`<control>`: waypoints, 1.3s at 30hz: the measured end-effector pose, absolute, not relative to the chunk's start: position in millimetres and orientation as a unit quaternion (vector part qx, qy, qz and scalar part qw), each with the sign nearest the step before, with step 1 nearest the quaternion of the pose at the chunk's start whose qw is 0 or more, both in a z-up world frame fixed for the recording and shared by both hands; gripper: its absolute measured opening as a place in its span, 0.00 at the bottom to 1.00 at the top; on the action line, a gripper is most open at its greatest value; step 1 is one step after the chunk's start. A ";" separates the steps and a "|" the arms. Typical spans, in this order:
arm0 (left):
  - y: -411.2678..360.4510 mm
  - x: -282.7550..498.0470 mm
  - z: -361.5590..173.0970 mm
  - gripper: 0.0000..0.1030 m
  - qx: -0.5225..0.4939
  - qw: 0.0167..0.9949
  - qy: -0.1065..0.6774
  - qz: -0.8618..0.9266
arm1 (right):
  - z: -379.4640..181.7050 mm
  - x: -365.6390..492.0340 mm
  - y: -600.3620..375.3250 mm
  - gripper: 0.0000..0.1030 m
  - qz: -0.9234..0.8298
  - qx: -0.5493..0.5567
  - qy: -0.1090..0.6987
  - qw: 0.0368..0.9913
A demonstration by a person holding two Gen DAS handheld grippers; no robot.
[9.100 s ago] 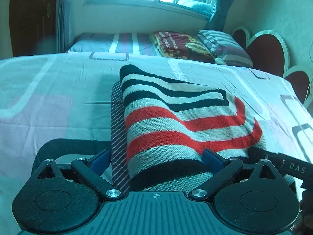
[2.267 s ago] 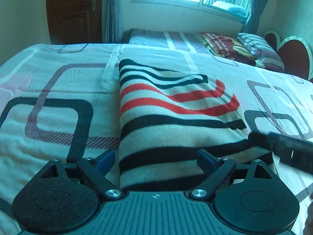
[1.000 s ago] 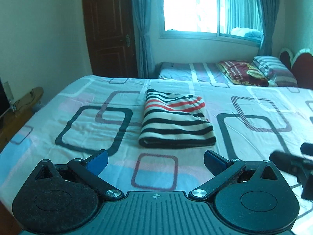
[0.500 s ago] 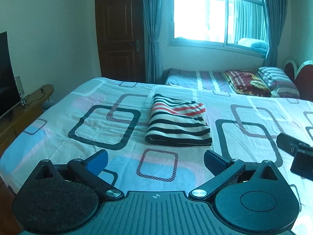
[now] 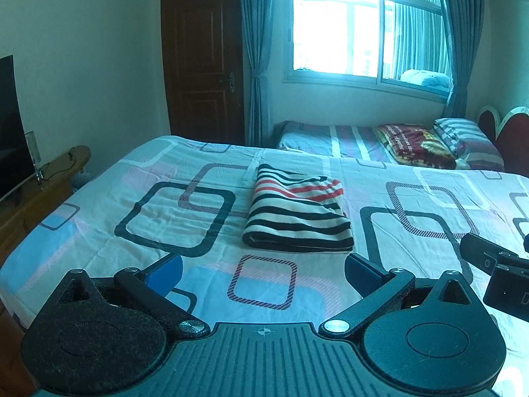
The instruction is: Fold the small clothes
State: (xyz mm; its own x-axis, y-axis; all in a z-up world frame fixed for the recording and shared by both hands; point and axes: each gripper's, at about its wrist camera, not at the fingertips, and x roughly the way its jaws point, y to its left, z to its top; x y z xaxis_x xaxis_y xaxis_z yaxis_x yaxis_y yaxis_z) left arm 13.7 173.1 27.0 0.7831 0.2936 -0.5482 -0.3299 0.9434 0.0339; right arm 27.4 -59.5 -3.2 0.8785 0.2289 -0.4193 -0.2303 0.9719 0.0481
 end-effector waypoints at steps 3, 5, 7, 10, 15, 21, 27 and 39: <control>174.2 13.1 26.8 1.00 -0.034 0.943 0.284 0.167 | -3.6 27.8 -58.6 0.99 0.119 -0.002 0.218 0.969; 175.0 13.5 26.6 1.00 -0.034 0.943 0.285 0.167 | -3.9 27.9 -57.7 0.99 0.118 -0.003 0.217 0.969; 175.6 13.3 26.5 1.00 -0.034 0.943 0.284 0.169 | -4.1 28.0 -57.6 0.99 0.119 -0.002 0.220 0.968; 177.1 13.3 26.0 1.00 -0.034 0.943 0.284 0.171 | -4.7 28.6 -57.2 0.99 0.116 -0.005 0.220 0.968; 177.8 14.1 25.5 1.00 -0.034 0.942 0.286 0.172 | -5.9 31.5 -56.4 0.99 0.116 -0.006 0.225 0.967; 175.8 13.8 25.2 1.00 -0.033 0.942 0.285 0.175 | -9.3 36.1 -55.1 0.99 0.110 -0.007 0.232 0.967; 177.6 15.6 24.1 1.00 -0.033 0.941 0.286 0.177 | -11.9 38.7 -53.5 0.99 0.108 -0.007 0.235 0.966; 177.9 19.7 22.6 1.00 -0.033 0.941 0.287 0.178 | -13.8 42.6 -54.6 0.99 0.115 -0.003 0.240 0.964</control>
